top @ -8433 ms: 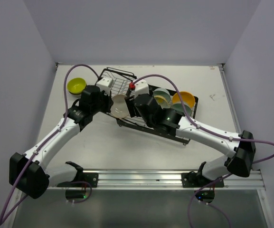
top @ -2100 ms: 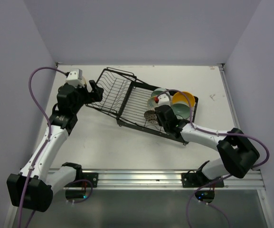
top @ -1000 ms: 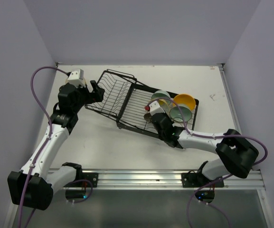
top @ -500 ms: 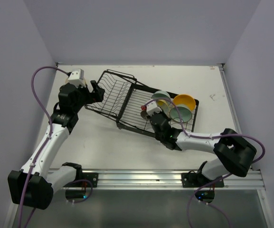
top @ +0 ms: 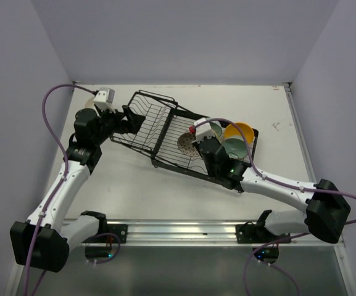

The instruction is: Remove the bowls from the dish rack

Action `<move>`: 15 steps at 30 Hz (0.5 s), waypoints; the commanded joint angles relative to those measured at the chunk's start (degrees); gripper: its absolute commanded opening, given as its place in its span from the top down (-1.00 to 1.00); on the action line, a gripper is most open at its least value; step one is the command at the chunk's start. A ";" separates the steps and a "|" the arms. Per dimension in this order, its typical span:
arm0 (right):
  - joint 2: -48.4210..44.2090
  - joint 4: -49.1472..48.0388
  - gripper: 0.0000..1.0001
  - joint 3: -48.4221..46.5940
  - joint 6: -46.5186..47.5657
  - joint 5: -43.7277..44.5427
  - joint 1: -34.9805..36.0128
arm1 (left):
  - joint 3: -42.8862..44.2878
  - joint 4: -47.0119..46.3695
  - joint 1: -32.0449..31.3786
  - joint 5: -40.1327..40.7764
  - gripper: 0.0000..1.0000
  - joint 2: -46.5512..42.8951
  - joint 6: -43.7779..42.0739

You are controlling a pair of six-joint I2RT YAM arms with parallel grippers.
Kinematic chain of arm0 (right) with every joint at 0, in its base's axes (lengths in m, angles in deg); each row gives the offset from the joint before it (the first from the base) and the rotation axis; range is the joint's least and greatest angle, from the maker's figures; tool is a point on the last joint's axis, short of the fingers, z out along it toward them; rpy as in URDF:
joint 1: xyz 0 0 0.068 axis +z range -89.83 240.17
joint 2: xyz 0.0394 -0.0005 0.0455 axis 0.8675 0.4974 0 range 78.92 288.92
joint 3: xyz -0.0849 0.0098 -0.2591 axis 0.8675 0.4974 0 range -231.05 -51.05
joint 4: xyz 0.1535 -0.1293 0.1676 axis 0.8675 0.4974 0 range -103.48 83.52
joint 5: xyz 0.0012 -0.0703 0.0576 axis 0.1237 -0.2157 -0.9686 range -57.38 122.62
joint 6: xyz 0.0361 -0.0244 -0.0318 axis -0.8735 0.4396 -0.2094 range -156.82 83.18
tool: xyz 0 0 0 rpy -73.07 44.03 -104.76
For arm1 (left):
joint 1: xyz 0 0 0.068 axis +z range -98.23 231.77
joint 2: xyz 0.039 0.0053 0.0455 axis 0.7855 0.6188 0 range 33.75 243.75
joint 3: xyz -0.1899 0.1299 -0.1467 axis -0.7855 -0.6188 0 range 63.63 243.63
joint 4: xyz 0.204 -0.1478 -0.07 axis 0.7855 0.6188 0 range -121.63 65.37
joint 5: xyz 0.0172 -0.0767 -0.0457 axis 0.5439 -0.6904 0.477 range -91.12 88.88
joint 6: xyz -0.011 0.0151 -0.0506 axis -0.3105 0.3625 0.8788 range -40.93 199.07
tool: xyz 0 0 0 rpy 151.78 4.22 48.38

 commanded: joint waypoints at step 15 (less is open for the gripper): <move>-1.97 18.87 1.00 -17.36 -14.79 -14.68 -0.33 | 5.76 3.17 -17.69 -13.05 -0.90 4.98 -14.55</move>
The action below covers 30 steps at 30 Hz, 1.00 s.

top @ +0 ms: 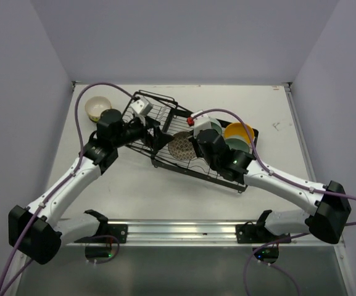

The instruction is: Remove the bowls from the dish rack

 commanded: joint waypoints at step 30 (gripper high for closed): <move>-5.20 3.53 0.26 -5.91 -9.55 -9.36 -0.08 | 6.97 14.13 -14.71 29.76 1.00 7.79 -11.77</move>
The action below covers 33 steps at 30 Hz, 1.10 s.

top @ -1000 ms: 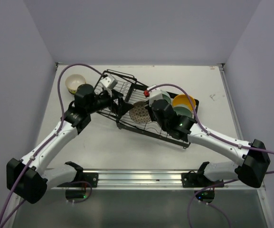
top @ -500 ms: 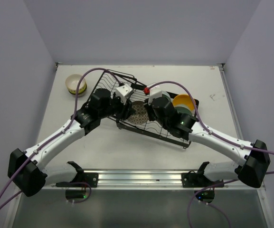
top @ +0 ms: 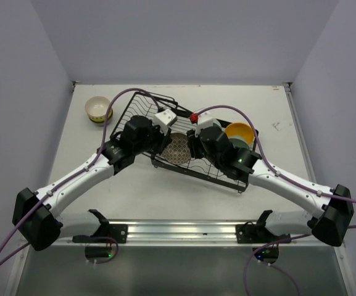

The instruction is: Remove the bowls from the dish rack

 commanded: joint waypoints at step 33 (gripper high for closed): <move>-25.21 2.73 -0.55 19.91 -1.47 11.30 -2.74 | -3.80 -1.07 36.04 39.83 1.00 -12.90 19.63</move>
